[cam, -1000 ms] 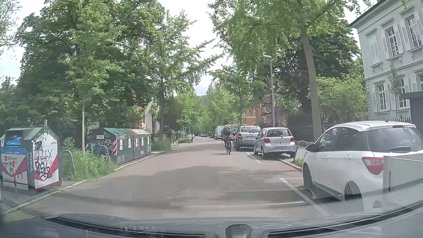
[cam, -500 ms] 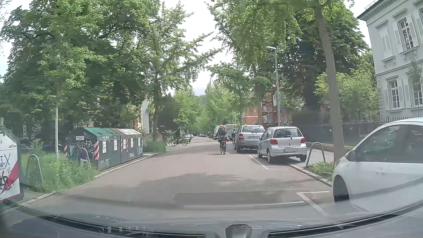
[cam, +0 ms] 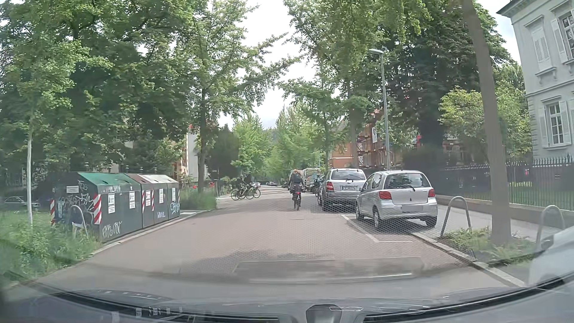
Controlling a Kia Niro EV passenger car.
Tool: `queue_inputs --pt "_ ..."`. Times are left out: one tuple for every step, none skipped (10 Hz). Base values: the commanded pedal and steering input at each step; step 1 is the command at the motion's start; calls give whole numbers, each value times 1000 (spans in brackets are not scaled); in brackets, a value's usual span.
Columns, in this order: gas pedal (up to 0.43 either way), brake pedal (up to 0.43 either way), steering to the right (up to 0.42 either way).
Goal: Follow the waypoints while adhering to traffic rules and regulations
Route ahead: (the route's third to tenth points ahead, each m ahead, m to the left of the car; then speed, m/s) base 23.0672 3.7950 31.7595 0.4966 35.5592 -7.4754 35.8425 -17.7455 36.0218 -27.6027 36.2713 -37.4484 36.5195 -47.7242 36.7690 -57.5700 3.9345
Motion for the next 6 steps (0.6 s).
queue_inputs --pt "28 0 1" --pt "20 0 -2" --pt "20 0 -5" --pt "20 0 -10" --pt "20 0 -13" --pt "20 0 -17"
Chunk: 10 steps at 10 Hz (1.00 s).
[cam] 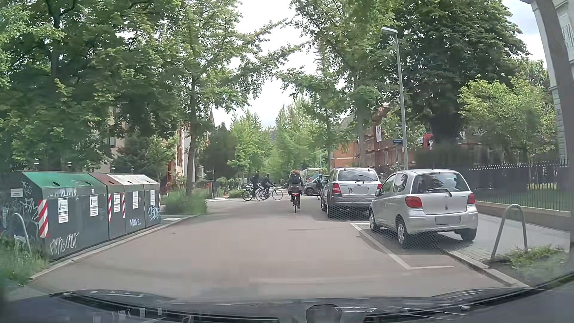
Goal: Follow the waypoints while adhering to traffic rules and regulations
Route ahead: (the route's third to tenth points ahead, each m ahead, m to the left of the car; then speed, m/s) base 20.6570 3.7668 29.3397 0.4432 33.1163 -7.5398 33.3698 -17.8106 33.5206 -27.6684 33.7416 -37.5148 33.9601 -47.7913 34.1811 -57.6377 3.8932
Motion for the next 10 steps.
queue_inputs --pt "20 0 -20" --pt "20 0 -24" --pt "20 0 -27" --pt "8 0 -28" --pt "0 0 -29" --pt "0 0 -30" --pt "0 0 -31" --pt "0 0 -32" --pt "0 0 -32" --pt "0 0 -32"
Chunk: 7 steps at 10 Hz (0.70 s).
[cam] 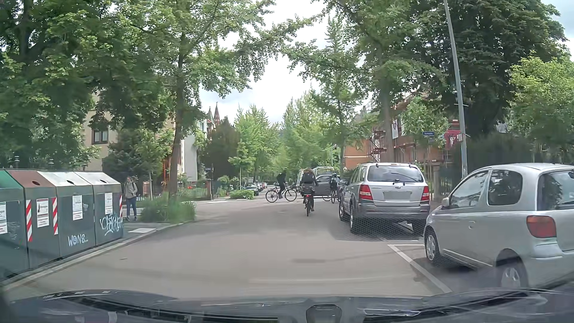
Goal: Follow the waypoints while adhering to traffic rules and regulations
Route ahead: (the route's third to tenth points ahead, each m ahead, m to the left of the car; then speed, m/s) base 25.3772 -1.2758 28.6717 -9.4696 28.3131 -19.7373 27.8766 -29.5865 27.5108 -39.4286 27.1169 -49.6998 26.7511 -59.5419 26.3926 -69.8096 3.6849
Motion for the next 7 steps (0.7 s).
queue_inputs --pt "0 0 -32" --pt "0 0 -32" --pt "0 0 -32" --pt "0 0 -29" --pt "0 0 -23" --pt "0 0 -17" --pt "0 0 -14"
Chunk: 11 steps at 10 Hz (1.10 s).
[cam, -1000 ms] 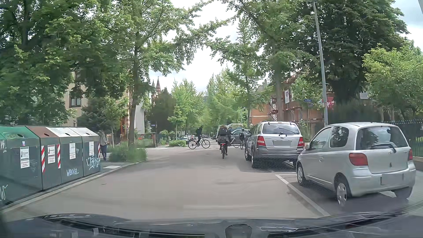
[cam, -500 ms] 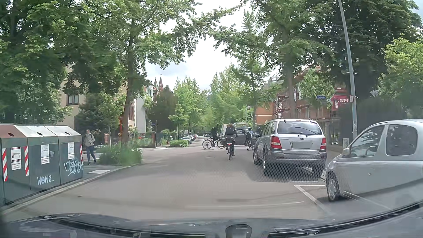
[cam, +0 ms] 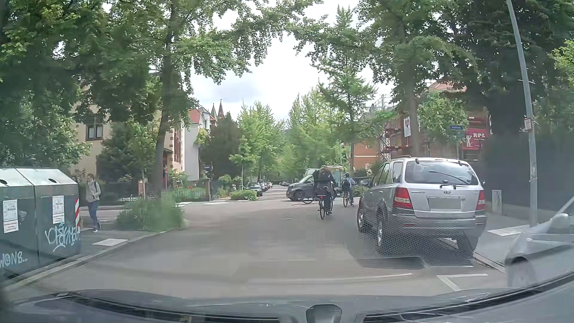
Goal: Follow the waypoints while adhering to traffic rules and regulations
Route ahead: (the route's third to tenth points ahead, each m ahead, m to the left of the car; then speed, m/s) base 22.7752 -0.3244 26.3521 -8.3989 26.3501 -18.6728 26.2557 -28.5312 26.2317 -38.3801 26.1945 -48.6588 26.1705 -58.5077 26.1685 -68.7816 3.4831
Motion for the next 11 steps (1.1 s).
queue_inputs --pt "0 0 -13" --pt "0 0 -12" --pt "0 0 -11" --pt "0 0 -10" --pt "0 0 -10" --pt "0 0 -10" --pt "0 0 -10" --pt "0 0 -8" --pt "0 0 -6" --pt "0 0 -2" --pt "0 0 0"
